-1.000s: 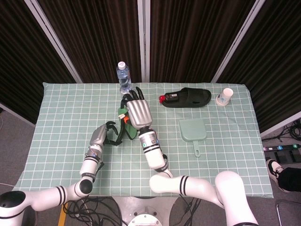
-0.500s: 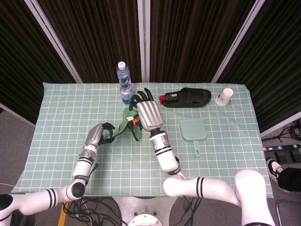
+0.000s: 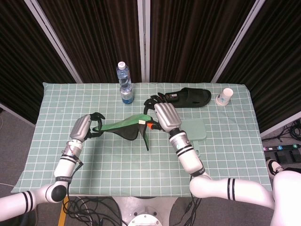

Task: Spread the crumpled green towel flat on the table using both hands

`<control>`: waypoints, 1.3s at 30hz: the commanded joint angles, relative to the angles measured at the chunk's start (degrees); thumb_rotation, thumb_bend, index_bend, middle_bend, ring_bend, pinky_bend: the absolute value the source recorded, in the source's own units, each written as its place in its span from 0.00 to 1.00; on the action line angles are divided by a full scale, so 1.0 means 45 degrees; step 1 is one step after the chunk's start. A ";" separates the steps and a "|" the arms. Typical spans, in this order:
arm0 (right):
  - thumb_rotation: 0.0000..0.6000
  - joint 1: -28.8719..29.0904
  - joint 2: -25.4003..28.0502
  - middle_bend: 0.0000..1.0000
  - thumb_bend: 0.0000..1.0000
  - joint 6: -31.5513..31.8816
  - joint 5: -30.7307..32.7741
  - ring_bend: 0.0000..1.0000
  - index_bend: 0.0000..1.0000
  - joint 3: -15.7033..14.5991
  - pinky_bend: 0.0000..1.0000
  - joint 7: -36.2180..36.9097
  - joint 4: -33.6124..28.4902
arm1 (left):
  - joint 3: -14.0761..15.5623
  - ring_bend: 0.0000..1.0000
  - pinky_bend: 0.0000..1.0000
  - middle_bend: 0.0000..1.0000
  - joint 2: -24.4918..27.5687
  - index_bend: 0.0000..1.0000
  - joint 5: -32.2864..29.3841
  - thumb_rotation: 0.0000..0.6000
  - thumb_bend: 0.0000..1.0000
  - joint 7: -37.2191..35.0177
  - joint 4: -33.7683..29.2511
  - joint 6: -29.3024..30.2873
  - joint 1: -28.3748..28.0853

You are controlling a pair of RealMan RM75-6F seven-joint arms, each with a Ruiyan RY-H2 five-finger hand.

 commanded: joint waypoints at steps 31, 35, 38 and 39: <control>1.00 0.1045 0.0602 0.25 0.50 -0.5913 -0.5647 0.05 0.65 -0.1415 0.00 0.8564 0.5297 | 0.0940 0.38 0.26 0.47 -0.1809 0.80 0.1781 1.00 0.44 -0.0067 0.3770 0.2338 -0.0538; 1.00 0.0713 0.0744 0.25 0.50 -0.5867 -0.6686 0.05 0.65 -0.2085 0.00 0.9582 0.4701 | 0.1964 0.38 0.26 0.47 -0.1474 0.80 0.2891 1.00 0.44 -0.0174 0.3296 0.2846 0.0158; 1.00 0.0572 0.0826 0.25 0.50 -0.5724 -0.7338 0.05 0.65 -0.2541 0.00 1.0032 0.4398 | 0.2496 0.38 0.26 0.47 -0.1309 0.80 0.3546 1.00 0.44 -0.0150 0.3163 0.3233 0.0560; 1.00 0.0549 0.0838 0.25 0.50 -0.5697 -0.7490 0.05 0.64 -0.2678 0.00 1.0114 0.4325 | 0.2626 0.38 0.26 0.47 -0.1269 0.80 0.3712 1.00 0.44 -0.0155 0.3137 0.3338 0.0672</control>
